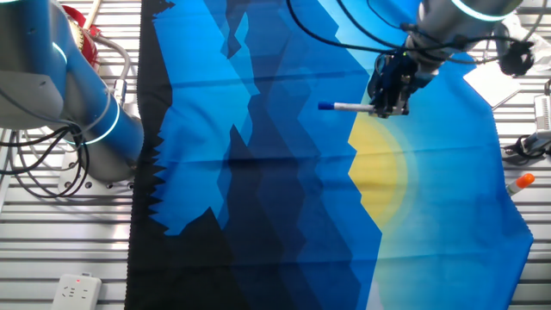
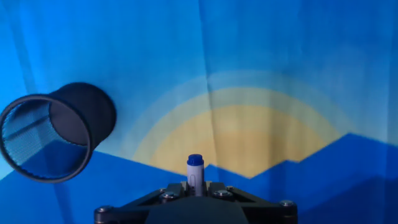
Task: Put the pen into the pen holder
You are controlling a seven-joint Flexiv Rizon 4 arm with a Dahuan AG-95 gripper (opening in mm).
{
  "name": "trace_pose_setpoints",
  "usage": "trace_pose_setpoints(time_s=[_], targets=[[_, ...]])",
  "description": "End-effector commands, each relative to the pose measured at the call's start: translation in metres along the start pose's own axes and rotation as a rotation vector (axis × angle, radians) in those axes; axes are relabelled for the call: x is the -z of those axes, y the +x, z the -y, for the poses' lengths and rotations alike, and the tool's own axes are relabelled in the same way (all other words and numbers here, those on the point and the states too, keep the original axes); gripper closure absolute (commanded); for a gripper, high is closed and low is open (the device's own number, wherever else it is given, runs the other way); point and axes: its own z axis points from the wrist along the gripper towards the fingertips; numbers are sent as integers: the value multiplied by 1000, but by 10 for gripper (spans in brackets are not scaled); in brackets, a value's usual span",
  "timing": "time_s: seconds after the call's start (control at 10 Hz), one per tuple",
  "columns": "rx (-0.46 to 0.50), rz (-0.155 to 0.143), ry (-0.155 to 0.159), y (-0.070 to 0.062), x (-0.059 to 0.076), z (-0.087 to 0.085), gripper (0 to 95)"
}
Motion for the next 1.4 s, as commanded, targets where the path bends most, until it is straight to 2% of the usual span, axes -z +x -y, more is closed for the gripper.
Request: trace_pose_setpoints(time_s=[0.1, 0.2, 0.3, 0.5, 0.7, 0.8, 1.0, 1.4], targets=[[-54, -41, -123, -6, -10, -16, 950], [-55, -32, -99, -7, -14, -23, 950], [-67, -13, -59, -9, -22, -36, 950], [-96, 7, -67, -12, -24, -54, 950], [-121, 7, -66, -15, -15, -71, 950], [-123, 7, -64, -15, -14, -73, 950], [-89, 14, -25, -16, -7, -74, 950], [-87, 19, -33, -17, -3, -80, 950]])
